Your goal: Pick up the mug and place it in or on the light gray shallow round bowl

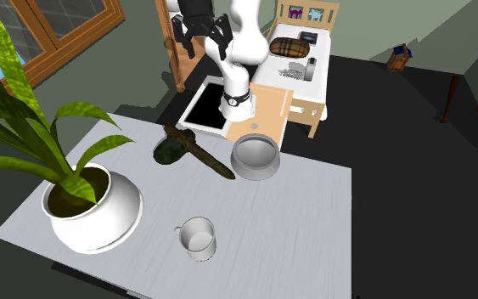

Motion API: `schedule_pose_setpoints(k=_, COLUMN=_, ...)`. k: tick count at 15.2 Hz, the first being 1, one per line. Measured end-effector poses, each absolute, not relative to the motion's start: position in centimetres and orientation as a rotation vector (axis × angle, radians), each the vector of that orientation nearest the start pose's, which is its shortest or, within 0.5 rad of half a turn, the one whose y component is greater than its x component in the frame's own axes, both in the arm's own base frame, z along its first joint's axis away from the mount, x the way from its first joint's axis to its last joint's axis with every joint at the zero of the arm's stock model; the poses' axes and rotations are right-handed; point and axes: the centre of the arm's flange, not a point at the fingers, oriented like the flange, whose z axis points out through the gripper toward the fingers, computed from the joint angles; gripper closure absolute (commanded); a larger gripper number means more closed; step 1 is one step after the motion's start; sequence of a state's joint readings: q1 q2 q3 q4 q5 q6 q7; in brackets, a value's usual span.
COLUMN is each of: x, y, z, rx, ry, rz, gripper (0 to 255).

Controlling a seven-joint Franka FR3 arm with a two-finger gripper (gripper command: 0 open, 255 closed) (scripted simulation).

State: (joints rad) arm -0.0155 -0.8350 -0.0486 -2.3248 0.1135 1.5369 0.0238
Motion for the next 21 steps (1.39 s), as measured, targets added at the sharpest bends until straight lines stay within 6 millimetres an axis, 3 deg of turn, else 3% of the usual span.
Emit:
schedule_pose_setpoints(k=2, x=29.5, y=-0.9, z=61.5, rx=-2.993, ry=0.099, rz=-0.072, gripper=0)
schedule_pose_setpoints(k=6, x=33.1, y=0.9, z=59.4, rx=-3.015, ry=0.101, rz=-0.067, gripper=0)
schedule_pose_setpoints(k=21, x=49.8, y=8.4, z=49.9, rx=-3.106, ry=0.105, rz=-0.054, gripper=0)
